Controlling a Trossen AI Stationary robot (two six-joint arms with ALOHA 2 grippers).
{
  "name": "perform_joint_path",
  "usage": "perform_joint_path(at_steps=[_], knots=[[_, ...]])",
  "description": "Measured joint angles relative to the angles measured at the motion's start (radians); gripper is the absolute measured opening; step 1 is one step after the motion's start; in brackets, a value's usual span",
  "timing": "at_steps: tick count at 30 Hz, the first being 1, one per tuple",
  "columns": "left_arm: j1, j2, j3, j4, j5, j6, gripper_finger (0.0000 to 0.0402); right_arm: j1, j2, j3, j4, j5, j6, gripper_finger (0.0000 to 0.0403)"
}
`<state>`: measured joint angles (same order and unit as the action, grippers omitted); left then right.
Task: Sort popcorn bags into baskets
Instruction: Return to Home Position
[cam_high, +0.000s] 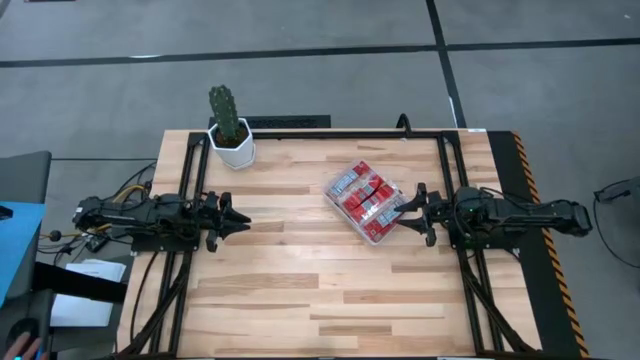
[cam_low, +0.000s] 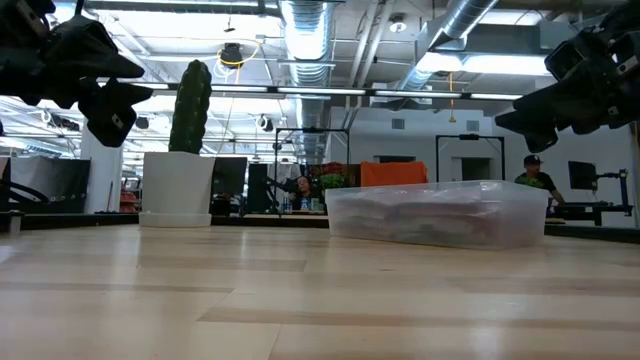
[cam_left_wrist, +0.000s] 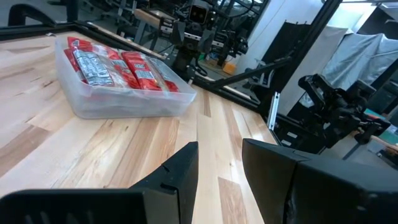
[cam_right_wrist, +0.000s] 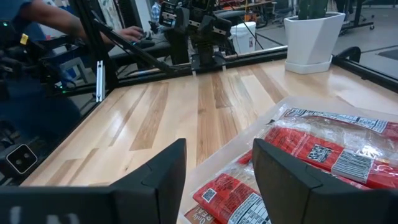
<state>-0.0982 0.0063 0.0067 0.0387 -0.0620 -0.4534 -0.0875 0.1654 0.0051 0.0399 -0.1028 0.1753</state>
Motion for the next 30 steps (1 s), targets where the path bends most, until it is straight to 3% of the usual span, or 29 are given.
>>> perform_joint_path(at_steps=[30], knots=[[0.000,0.000,0.000,0.000,-0.002,0.000,0.0114,0.000,0.000,-0.001,-0.002,-0.001,0.000,0.0205]])
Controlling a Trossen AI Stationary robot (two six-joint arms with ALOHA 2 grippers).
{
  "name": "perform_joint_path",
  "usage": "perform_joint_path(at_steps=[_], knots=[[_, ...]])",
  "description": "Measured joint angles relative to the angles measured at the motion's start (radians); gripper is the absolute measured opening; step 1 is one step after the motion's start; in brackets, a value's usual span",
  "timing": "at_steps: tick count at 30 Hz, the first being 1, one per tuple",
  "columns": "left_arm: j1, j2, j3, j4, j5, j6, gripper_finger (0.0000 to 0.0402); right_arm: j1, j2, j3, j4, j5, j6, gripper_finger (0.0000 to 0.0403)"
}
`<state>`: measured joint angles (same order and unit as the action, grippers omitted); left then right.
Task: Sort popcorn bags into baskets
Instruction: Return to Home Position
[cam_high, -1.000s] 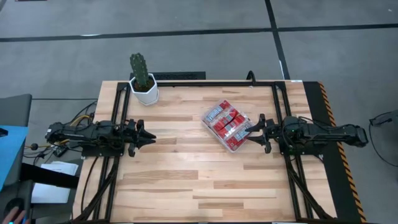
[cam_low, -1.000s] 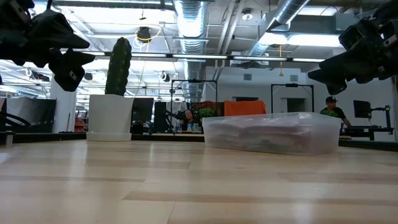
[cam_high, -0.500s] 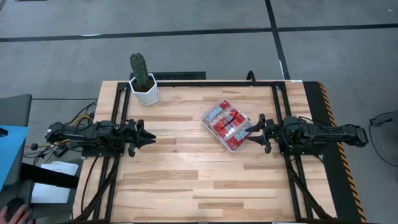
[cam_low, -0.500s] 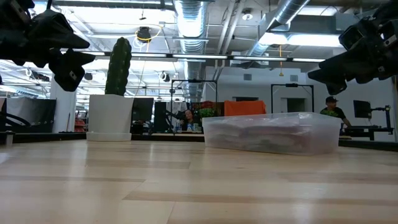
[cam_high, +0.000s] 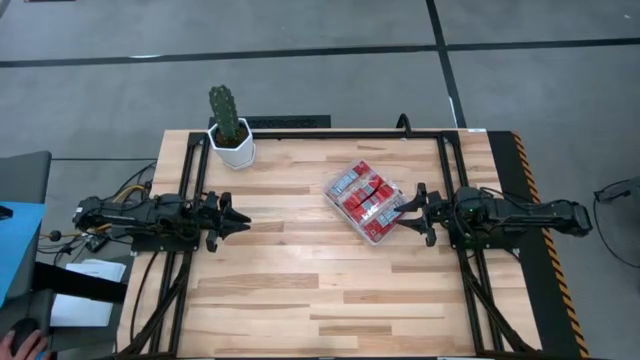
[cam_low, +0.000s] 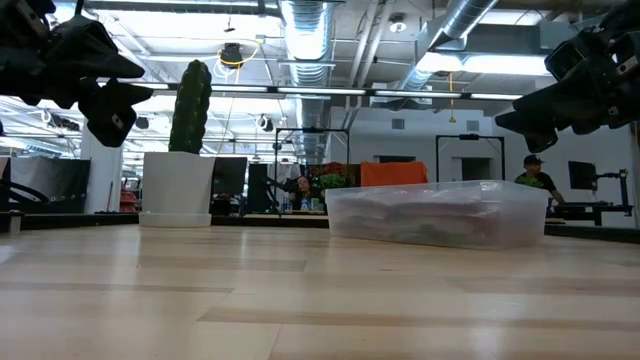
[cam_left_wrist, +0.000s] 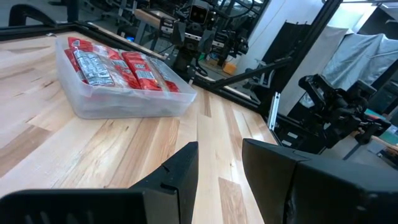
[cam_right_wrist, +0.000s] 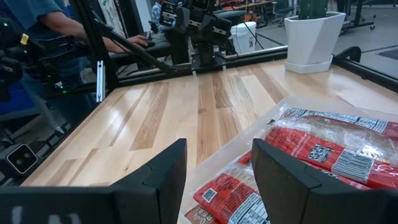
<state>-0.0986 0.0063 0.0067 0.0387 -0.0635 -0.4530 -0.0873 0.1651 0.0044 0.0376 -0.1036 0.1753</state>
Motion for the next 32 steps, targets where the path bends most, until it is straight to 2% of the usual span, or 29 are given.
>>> perform_joint_path(at_steps=[16,32], knots=[[0.000,0.000,0.000,0.000,0.001,0.000,0.0114,0.000,0.000,0.000,0.000,0.000,0.000,0.0192],[0.000,0.000,0.000,0.000,0.001,0.000,0.0114,0.000,0.000,0.000,0.000,0.000,0.000,0.0199]])
